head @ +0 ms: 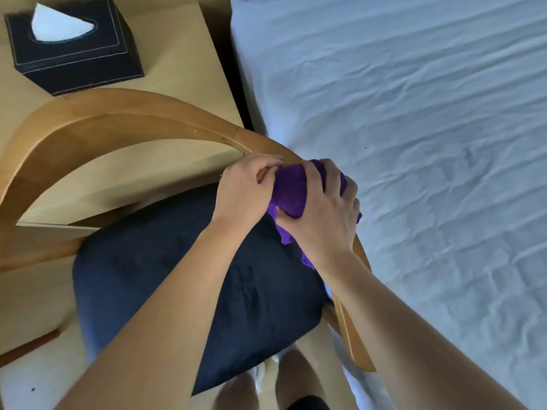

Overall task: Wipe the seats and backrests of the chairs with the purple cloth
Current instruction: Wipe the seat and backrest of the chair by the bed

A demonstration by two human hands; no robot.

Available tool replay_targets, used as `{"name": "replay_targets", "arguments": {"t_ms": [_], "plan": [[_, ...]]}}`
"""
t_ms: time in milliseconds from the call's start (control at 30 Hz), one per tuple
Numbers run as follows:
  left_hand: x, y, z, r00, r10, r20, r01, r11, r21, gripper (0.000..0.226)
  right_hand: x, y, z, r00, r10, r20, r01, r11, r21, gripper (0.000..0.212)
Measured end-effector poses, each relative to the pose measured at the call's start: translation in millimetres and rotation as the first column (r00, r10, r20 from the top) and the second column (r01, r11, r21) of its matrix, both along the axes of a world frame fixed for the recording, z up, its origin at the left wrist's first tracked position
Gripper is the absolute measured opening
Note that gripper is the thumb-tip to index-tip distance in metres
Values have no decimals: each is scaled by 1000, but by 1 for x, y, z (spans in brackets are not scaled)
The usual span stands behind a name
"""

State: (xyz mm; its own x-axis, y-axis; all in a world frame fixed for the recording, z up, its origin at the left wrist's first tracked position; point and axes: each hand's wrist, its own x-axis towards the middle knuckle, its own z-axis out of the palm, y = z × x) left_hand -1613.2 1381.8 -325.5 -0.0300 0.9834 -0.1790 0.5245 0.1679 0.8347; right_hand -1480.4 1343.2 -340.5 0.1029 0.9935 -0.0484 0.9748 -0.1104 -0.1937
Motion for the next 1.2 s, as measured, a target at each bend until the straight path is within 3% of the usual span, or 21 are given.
{"name": "replay_targets", "arguments": {"t_ms": [100,167,267,367,467,533,667,733,933,1067,1200], "plan": [[-7,9,6,986,117,116,-110,992,-69,30,-13,31,-2,996,84,-25,-84,996,-13,86],[-17,13,8,975,211,71,-210,978,-23,30,-23,54,-2,985,167,-36,-168,986,-21,85],[-45,14,9,946,267,-181,-236,955,177,30,-43,89,-3,951,301,-69,-303,953,-16,86],[-82,19,16,822,294,-488,-129,930,343,40,-60,110,-3,920,379,-104,-380,925,2,104],[-122,34,22,698,332,-635,-135,931,339,46,-61,109,-7,948,261,-180,-269,963,-19,127],[-146,40,22,659,338,-672,-187,939,289,53,-56,103,-9,964,182,-192,-193,980,-40,124],[-167,40,16,667,286,-688,-154,956,249,61,-62,104,-9,971,207,-118,-208,978,2,94],[-172,40,13,691,290,-662,-142,953,269,61,-83,113,-8,962,253,-104,-254,967,6,90],[-184,41,12,787,285,-547,-125,942,310,63,-175,137,7,866,423,-267,-396,906,149,100],[-200,43,15,864,272,-424,-155,944,290,68,-212,144,21,791,565,-235,-526,824,210,100],[-208,37,19,876,187,-444,-49,951,305,62,-189,133,11,819,537,-203,-489,838,242,103]]}}
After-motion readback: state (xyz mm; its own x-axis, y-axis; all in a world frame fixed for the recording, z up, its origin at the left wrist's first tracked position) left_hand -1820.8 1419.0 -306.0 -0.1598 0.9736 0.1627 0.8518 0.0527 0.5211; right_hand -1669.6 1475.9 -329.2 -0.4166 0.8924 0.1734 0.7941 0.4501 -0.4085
